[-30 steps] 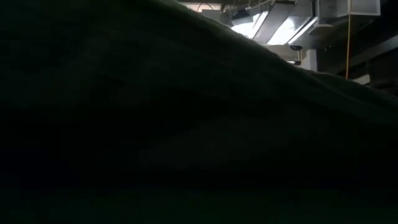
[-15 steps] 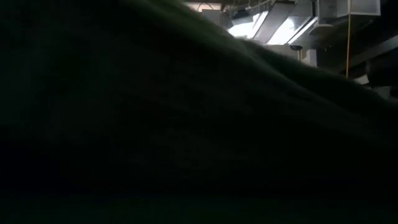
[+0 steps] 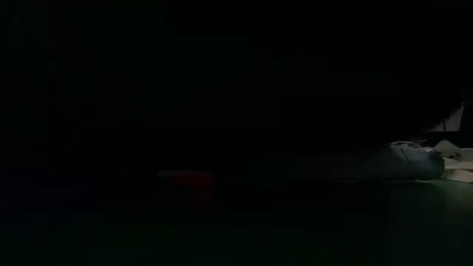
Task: Fold Laundry from Bin
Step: Fold the green polo shirt
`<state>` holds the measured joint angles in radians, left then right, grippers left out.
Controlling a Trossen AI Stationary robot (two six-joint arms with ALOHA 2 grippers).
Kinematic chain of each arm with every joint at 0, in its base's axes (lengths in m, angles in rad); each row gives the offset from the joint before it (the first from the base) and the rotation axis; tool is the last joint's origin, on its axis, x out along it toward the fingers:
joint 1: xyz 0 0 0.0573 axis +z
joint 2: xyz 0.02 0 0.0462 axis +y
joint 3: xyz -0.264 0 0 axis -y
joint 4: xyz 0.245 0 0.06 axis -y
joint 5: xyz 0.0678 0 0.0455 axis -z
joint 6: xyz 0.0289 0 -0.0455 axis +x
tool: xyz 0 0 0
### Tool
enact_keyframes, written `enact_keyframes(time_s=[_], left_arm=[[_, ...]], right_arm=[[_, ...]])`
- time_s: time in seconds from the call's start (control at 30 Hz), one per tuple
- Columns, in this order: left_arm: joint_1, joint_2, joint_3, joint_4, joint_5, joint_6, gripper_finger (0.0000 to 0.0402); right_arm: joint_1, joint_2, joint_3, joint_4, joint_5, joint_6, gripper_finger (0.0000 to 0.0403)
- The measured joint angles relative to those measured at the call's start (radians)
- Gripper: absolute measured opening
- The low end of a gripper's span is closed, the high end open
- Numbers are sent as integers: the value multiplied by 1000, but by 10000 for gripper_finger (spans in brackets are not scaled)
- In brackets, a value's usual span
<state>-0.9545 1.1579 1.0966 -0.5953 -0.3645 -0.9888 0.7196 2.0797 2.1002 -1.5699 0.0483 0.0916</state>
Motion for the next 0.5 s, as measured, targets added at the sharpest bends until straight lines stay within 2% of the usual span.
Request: enact_keyframes(time_s=[0.33,0.4,0.5], left_arm=[[19,-339,0,-168,-283,25,0],[32,-414,0,-183,-337,59,0],[52,-509,0,-184,-406,131,0]], right_arm=[[-50,-167,46,-1,444,-76,6],[-81,-192,46,-2,496,-96,4],[-136,-214,46,-2,509,-100,5]])
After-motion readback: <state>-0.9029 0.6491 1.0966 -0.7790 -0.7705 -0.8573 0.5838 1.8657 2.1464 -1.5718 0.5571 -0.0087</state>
